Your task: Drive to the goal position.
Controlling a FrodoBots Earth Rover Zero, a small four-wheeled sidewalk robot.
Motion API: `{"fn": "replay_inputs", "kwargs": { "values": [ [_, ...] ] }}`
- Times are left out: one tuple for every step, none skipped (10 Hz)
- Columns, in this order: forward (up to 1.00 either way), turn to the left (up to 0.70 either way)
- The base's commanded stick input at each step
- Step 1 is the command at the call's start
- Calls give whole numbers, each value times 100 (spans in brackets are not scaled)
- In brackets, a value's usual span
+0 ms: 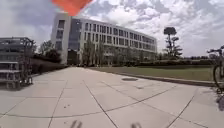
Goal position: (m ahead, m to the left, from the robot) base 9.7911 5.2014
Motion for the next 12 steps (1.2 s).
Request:
{"fn": "replay_inputs", "kwargs": {
  "values": [
    [99, 6],
    [98, 6],
    [98, 6],
    [98, 6],
    [98, 6],
    [98, 6],
    [98, 6],
    [98, 6],
    [98, 6],
    [98, 6],
    [98, 6],
    [98, 6]
  ]
}}
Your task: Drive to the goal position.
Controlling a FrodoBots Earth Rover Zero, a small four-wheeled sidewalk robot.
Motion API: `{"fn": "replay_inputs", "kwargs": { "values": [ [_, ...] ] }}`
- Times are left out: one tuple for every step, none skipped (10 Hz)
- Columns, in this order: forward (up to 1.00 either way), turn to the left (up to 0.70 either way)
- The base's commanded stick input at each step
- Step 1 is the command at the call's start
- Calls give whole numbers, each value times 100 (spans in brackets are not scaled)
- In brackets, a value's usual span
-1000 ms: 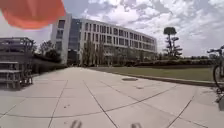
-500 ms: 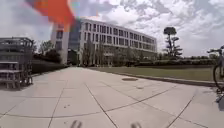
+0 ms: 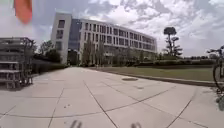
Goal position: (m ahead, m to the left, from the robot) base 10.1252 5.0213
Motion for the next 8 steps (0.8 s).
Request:
{"fn": "replay_inputs", "kwargs": {
  "values": [
    [98, 6],
    [98, 6],
    [98, 6],
    [98, 6],
    [98, 6],
    [98, 6],
    [98, 6],
    [98, 6]
  ]
}}
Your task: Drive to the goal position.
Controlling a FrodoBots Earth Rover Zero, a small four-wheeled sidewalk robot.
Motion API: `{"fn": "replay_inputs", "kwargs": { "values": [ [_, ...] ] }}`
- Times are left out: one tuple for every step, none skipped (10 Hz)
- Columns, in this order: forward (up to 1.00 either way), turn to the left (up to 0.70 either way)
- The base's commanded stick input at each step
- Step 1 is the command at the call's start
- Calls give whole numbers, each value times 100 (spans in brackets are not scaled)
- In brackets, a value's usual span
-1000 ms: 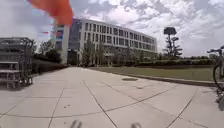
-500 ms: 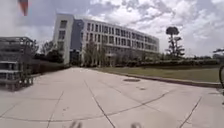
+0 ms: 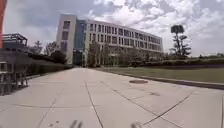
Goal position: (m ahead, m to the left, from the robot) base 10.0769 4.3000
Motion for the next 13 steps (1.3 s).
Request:
{"fn": "replay_inputs", "kwargs": {
  "values": [
    [98, 6],
    [98, 6],
    [98, 6],
    [98, 6],
    [98, 6],
    [98, 6],
    [98, 6],
    [98, 6],
    [98, 6],
    [98, 6],
    [98, 6],
    [98, 6],
    [98, 6]
  ]
}}
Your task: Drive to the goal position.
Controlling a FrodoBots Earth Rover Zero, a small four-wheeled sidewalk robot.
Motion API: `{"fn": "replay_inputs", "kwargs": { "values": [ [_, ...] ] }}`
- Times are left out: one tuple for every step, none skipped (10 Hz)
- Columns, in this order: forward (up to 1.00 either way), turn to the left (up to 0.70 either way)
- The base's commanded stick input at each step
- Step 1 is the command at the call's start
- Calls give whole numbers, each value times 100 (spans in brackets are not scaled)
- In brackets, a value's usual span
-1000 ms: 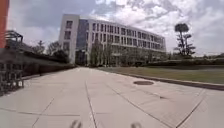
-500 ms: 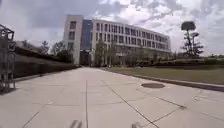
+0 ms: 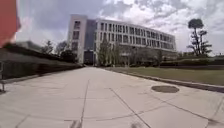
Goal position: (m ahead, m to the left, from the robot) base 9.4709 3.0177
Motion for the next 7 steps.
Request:
{"fn": "replay_inputs", "kwargs": {
  "values": [
    [98, 6],
    [98, 6],
    [98, 6],
    [98, 6],
    [98, 6],
    [98, 6],
    [98, 6]
  ]
}}
